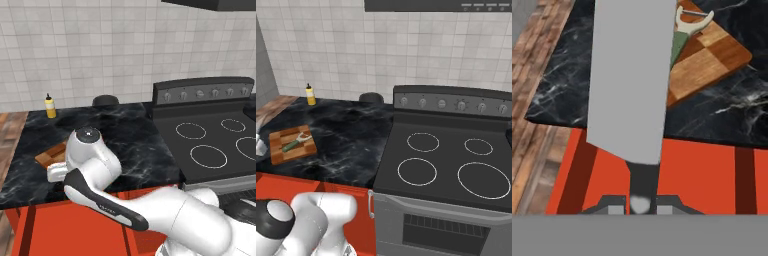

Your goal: Open the drawer on the left and place the cutting tools on the cutting board.

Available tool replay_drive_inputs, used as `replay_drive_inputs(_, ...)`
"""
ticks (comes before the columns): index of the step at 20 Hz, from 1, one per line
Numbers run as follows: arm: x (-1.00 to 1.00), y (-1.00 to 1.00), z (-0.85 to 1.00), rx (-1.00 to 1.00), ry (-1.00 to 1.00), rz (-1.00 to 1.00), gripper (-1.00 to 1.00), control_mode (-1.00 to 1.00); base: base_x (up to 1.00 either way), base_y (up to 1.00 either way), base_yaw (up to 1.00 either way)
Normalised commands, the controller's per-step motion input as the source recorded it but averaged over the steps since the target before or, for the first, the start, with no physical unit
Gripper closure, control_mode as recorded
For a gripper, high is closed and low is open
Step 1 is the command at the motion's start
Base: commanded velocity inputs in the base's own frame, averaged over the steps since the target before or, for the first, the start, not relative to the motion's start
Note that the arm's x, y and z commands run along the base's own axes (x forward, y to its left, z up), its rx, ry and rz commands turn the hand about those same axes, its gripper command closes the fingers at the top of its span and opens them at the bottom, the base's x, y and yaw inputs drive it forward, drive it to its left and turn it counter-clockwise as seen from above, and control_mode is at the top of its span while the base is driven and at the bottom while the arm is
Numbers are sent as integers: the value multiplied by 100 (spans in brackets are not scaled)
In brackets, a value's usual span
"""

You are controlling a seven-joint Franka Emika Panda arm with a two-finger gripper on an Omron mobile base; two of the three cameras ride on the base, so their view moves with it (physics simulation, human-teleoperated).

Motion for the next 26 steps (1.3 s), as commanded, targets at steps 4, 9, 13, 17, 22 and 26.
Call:
replay_drive_inputs(4,71,14,4,0,9,0,100,-100,0,0,0)
replay_drive_inputs(9,93,15,-2,2,9,-6,100,-100,0,0,0)
replay_drive_inputs(13,82,0,-4,11,0,-20,100,-100,0,0,0)
replay_drive_inputs(17,57,1,0,9,0,-23,100,-100,0,0,0)
replay_drive_inputs(22,7,0,-1,3,0,-8,100,-100,0,0,0)
replay_drive_inputs(26,11,11,-9,0,0,0,100,-100,0,0,0)
